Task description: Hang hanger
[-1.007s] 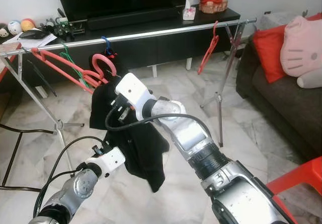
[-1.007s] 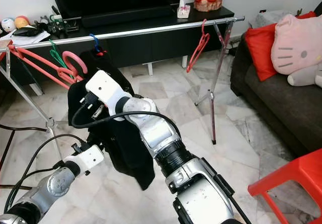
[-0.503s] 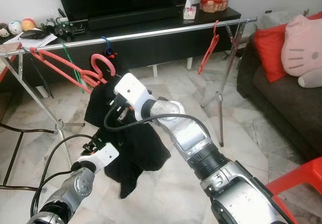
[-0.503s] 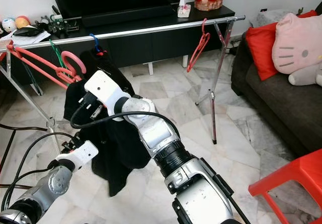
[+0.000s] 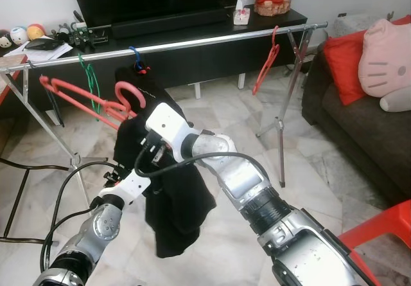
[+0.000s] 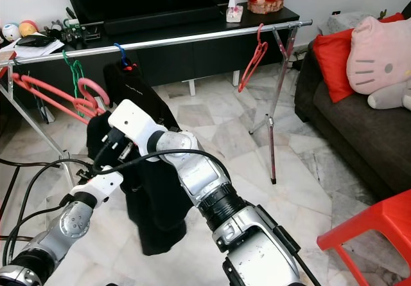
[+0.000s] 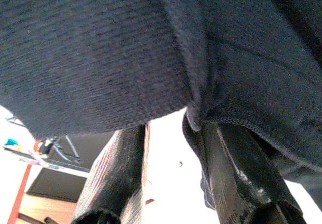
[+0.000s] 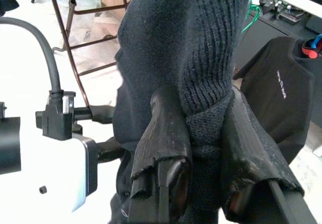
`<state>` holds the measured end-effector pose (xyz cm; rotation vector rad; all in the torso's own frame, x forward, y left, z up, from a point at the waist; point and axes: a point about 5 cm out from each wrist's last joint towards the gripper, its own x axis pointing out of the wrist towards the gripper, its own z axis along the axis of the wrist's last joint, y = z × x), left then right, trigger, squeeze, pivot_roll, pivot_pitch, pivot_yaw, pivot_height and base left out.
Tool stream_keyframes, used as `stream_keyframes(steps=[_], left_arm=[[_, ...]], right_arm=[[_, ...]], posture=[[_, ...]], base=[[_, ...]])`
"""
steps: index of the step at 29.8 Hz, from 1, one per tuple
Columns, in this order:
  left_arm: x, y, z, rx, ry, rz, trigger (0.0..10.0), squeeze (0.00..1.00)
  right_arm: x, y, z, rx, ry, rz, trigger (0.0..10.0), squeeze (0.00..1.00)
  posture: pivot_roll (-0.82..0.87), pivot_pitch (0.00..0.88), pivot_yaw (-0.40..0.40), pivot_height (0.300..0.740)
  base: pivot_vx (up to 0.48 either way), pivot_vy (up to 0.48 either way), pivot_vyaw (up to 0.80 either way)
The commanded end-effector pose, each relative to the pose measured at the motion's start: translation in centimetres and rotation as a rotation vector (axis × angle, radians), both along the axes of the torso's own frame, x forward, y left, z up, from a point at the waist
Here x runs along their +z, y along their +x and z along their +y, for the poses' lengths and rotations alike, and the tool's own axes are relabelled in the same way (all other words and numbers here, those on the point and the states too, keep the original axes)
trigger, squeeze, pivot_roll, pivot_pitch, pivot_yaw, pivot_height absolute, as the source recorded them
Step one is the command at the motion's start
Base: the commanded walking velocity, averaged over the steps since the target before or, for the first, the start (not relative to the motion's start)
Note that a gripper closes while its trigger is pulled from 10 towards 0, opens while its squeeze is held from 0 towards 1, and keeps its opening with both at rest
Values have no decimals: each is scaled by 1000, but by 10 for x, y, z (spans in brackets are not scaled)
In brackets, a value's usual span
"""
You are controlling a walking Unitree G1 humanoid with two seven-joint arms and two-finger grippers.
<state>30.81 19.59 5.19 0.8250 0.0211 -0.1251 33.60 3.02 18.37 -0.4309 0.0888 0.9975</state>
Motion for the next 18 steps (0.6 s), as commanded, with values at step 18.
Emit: stream_keyframes(steps=[18], left_arm=[[-23,-11,5,44,1,172,3216,0]], right_arm=[[31,-7,11,56,89,-46,0,0]], posture=[[-100,0,121,740]], base=[[0,0,0]])
